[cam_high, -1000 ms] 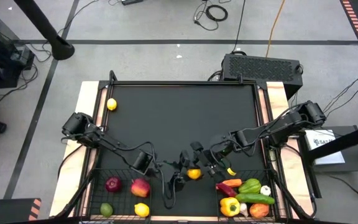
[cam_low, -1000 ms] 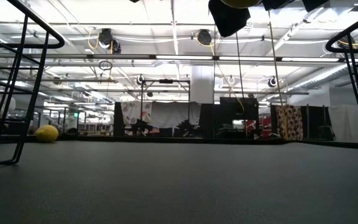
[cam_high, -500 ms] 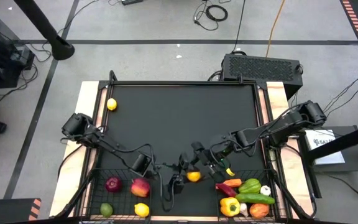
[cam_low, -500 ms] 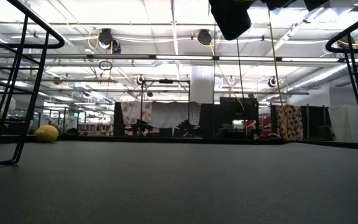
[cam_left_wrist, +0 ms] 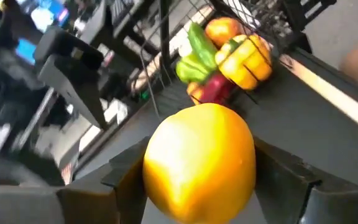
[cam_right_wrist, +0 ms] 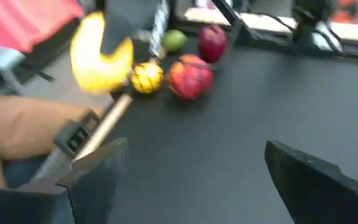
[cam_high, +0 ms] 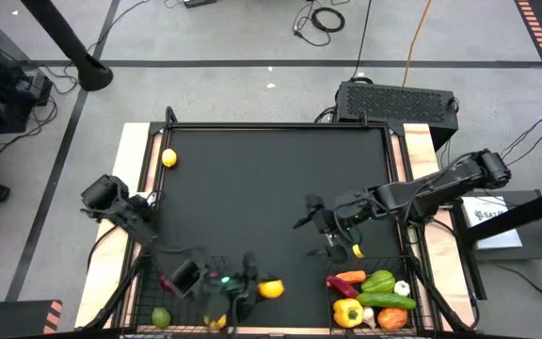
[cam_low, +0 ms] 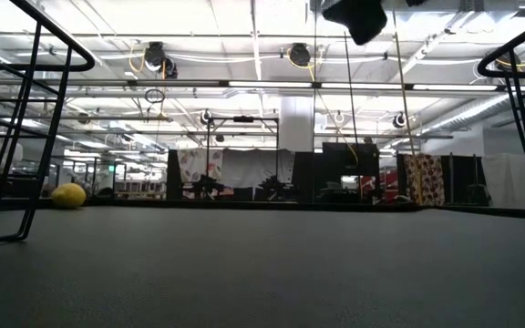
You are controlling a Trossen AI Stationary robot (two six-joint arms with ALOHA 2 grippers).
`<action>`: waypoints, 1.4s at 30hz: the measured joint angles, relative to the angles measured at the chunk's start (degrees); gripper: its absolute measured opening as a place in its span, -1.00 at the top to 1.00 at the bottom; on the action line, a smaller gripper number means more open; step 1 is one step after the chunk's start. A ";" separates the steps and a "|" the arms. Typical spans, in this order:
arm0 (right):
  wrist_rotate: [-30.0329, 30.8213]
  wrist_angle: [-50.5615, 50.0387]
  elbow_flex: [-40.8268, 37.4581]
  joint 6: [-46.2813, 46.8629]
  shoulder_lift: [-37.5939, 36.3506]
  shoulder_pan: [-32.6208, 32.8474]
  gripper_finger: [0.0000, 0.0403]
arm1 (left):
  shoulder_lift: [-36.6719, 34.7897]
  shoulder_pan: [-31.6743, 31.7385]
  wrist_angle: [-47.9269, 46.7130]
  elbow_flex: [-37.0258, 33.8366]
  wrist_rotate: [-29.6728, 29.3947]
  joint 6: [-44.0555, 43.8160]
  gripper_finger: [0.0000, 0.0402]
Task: Sort produce into baskets
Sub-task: Put the right yellow lemon into the left wire basket, then put the yellow lemon into the left wire basket
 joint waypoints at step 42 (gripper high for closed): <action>1.85 -8.02 0.00 -1.41 -2.61 0.11 -0.83 | -7.12 -15.04 -72.71 -0.23 8.06 -104.42 -0.68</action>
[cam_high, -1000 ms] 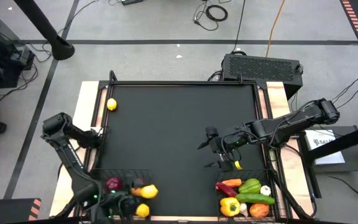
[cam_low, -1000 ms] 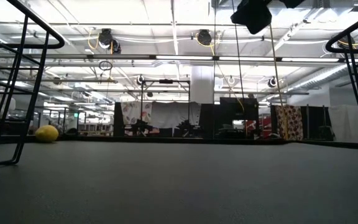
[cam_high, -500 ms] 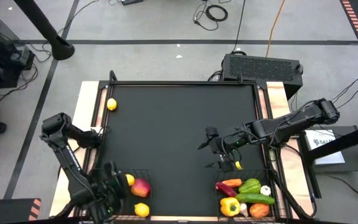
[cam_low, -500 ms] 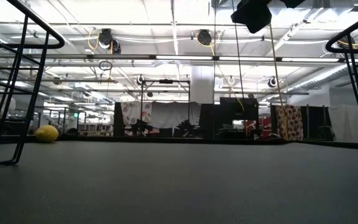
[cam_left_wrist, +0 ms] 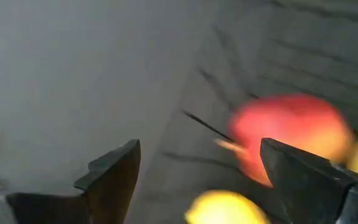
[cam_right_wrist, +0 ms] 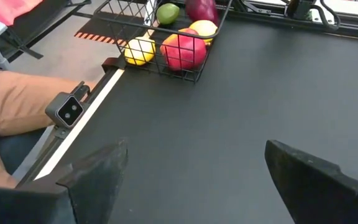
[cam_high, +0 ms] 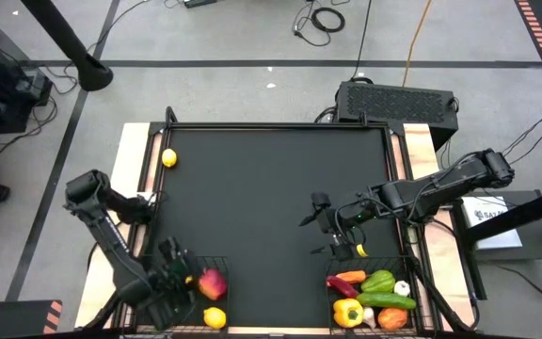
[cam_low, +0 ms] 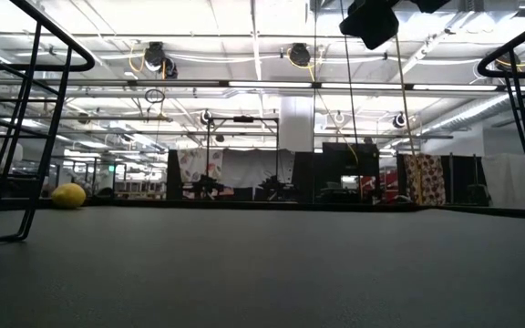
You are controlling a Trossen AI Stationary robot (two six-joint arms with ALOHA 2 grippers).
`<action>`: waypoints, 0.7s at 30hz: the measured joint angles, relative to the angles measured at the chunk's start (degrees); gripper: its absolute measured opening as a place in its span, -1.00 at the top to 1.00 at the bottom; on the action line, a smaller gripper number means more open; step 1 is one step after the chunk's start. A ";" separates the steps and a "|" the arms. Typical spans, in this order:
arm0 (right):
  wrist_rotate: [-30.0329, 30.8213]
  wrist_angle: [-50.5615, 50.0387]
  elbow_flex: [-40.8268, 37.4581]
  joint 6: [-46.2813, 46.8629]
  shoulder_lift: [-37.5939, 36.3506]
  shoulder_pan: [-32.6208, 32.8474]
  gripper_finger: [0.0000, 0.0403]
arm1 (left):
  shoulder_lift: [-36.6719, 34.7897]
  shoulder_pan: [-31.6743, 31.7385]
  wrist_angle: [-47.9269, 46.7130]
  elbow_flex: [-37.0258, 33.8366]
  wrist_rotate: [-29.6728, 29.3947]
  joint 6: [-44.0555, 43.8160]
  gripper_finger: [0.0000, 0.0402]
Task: Sort produce into baskets
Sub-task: Put the yellow lemon into the left wire basket
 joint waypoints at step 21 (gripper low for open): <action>0.02 -5.70 0.00 -2.99 0.02 -0.09 -0.83 | -1.44 54.11 -13.91 1.99 -4.25 32.63 -0.68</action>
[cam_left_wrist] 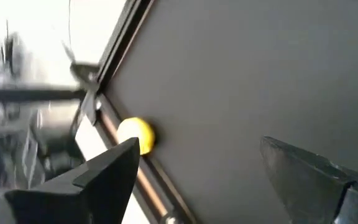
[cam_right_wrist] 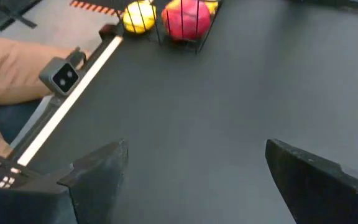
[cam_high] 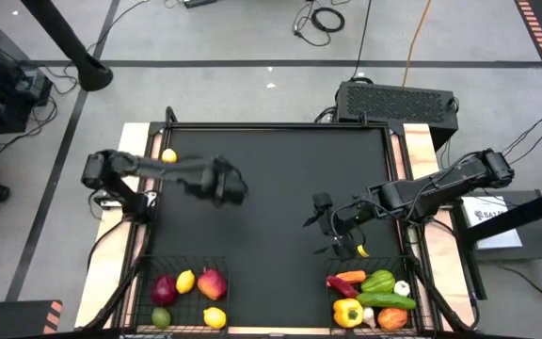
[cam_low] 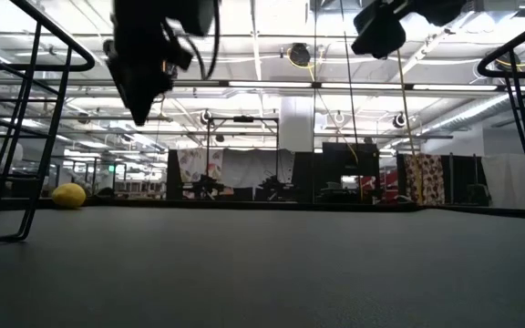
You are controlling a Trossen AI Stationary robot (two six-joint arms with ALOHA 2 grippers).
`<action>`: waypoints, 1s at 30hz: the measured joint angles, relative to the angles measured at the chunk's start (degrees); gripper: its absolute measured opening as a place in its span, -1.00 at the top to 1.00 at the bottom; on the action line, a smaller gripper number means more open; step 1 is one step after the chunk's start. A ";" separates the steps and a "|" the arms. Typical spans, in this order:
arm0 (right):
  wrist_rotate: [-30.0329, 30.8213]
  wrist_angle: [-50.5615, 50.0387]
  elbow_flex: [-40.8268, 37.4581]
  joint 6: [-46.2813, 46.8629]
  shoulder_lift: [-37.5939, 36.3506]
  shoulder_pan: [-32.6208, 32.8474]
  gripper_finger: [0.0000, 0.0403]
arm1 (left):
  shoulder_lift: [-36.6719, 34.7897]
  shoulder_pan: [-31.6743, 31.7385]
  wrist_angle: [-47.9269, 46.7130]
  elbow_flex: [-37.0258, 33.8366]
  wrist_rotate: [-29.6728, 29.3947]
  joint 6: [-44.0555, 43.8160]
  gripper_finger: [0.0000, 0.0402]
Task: Sort produce into baskets
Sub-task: Put the yellow lemon into the left wire basket
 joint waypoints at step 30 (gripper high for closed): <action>-0.02 -1.21 0.00 2.12 0.00 -0.06 -0.83 | 0.09 34.98 17.85 -25.34 5.31 -2.61 -0.68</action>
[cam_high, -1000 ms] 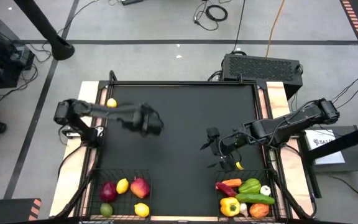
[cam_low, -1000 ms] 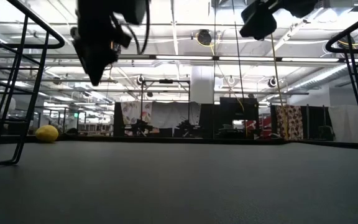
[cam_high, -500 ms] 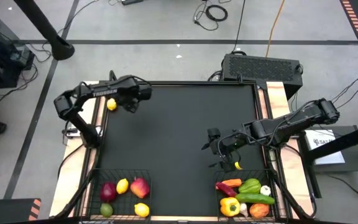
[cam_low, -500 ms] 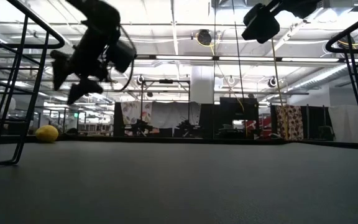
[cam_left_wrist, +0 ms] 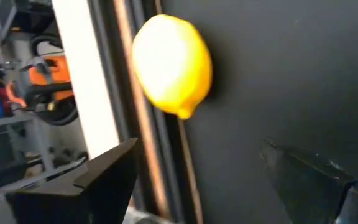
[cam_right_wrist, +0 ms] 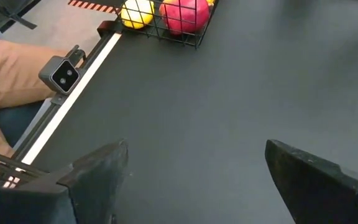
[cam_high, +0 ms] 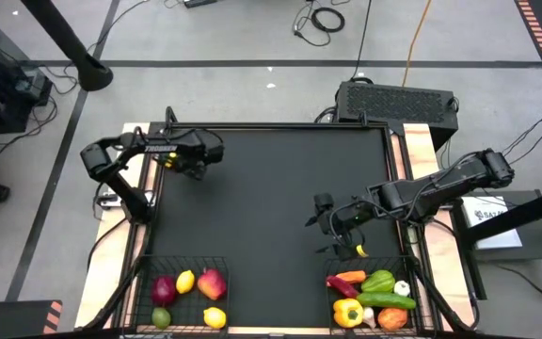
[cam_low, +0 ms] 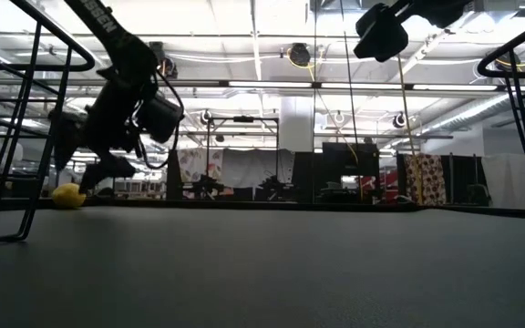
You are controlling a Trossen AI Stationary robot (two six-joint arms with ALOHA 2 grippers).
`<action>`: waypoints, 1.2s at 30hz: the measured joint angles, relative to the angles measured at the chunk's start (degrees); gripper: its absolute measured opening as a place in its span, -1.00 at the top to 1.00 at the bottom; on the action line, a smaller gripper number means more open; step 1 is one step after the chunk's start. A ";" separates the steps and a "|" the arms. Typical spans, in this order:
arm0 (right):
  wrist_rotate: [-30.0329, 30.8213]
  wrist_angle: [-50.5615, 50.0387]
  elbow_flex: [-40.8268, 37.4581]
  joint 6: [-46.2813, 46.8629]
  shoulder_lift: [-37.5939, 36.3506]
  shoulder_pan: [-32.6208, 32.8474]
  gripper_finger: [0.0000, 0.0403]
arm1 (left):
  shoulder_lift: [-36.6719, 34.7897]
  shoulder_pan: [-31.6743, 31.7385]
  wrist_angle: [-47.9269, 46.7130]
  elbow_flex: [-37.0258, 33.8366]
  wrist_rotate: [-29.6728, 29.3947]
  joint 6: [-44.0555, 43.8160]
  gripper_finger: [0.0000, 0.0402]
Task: Sort produce into baskets
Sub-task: Put the yellow lemon into the left wire basket
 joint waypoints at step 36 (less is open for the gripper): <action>0.00 1.16 0.00 -0.52 0.00 -0.29 -0.83 | -0.12 6.36 19.60 -11.85 -10.97 -2.78 -0.58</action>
